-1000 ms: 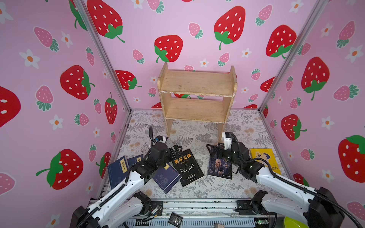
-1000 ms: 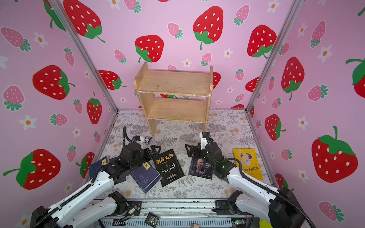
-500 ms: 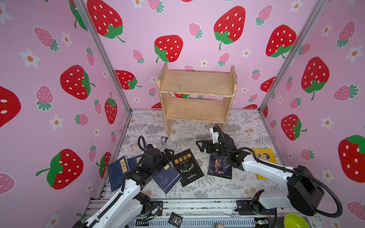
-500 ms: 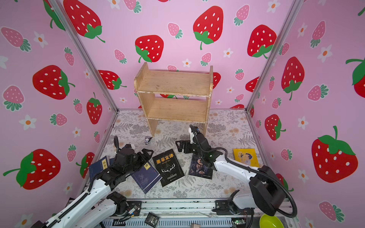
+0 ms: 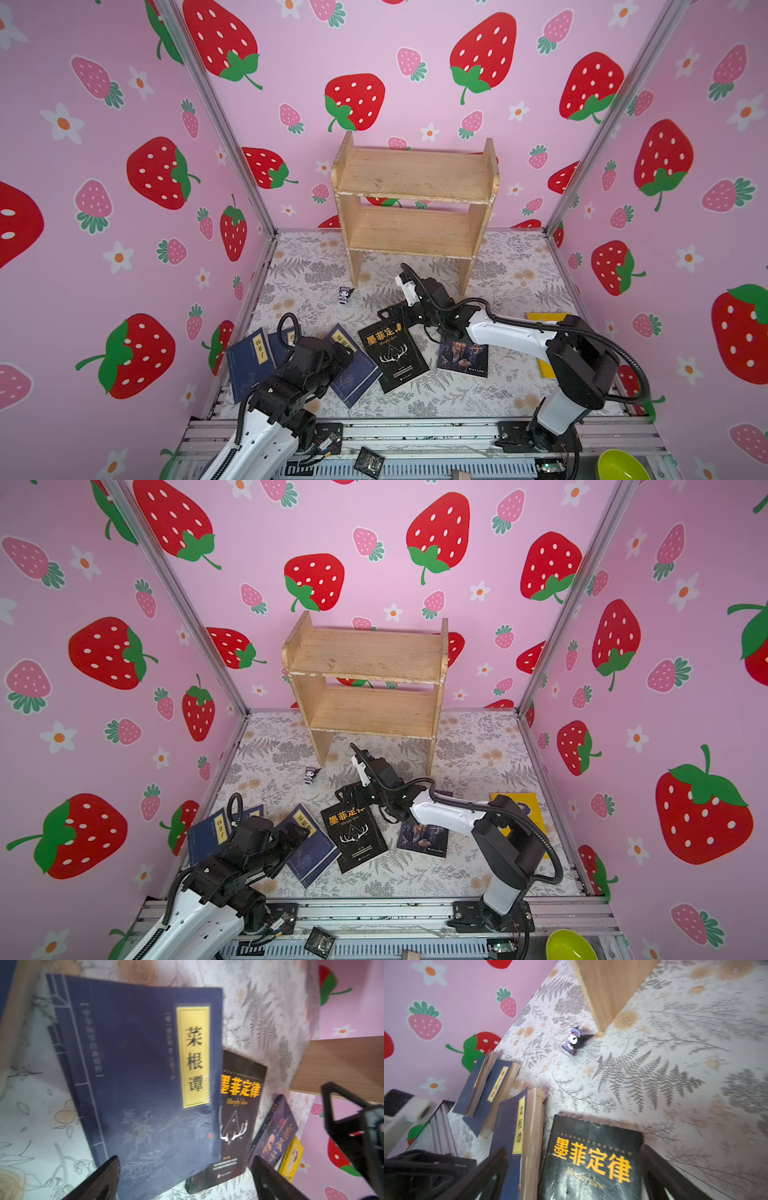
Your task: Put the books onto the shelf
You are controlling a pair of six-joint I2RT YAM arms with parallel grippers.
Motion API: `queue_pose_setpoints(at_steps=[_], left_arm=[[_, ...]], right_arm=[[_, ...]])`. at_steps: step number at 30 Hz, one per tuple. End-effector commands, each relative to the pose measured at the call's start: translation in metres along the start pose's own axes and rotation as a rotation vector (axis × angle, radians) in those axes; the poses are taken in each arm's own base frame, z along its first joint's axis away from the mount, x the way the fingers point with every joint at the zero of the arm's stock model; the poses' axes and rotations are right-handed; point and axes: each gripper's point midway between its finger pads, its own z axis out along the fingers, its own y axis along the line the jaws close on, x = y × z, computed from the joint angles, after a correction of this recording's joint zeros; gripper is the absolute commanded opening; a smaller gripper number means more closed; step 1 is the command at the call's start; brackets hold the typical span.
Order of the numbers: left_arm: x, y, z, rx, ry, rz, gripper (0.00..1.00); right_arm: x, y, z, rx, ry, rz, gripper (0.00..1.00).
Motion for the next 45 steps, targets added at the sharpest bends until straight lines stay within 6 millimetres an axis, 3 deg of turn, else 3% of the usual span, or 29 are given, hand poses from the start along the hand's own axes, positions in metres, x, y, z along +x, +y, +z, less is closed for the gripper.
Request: queue_pose_setpoints(at_steps=[1,7,10,12,17,23,27,31,45], left_arm=[[0.01,0.027,0.007,-0.103,0.043,-0.023,0.99],[0.019,0.033,0.027,-0.077,0.076,-0.044,1.0],[0.021,0.036,0.036,-0.046,0.076,-0.074,0.98],[0.021,0.033,0.038,-0.016,0.071,-0.073,0.96],[0.015,0.028,0.032,0.021,0.032,-0.07,0.96],[0.011,0.017,0.042,0.098,0.009,-0.095,0.96],[0.005,0.003,0.039,0.153,-0.009,-0.112,0.95],[-0.002,-0.011,0.033,0.198,-0.034,-0.12,0.95],[-0.013,-0.035,0.009,0.207,-0.059,-0.092,0.87]], right_arm=[[0.011,0.017,0.017,-0.091,0.073,-0.024,1.0],[0.027,0.033,0.034,-0.14,0.134,-0.031,0.95],[0.037,0.041,0.044,-0.184,0.175,-0.037,0.82],[0.044,0.045,0.052,-0.207,0.199,-0.035,0.73],[0.057,0.059,0.064,-0.252,0.233,-0.061,0.68],[0.073,0.057,0.078,-0.256,0.281,-0.057,0.52],[0.087,0.052,0.088,-0.256,0.308,-0.056,0.33],[0.099,0.049,0.102,-0.266,0.345,-0.047,0.2],[0.103,0.053,0.097,-0.298,0.35,-0.084,0.16]])
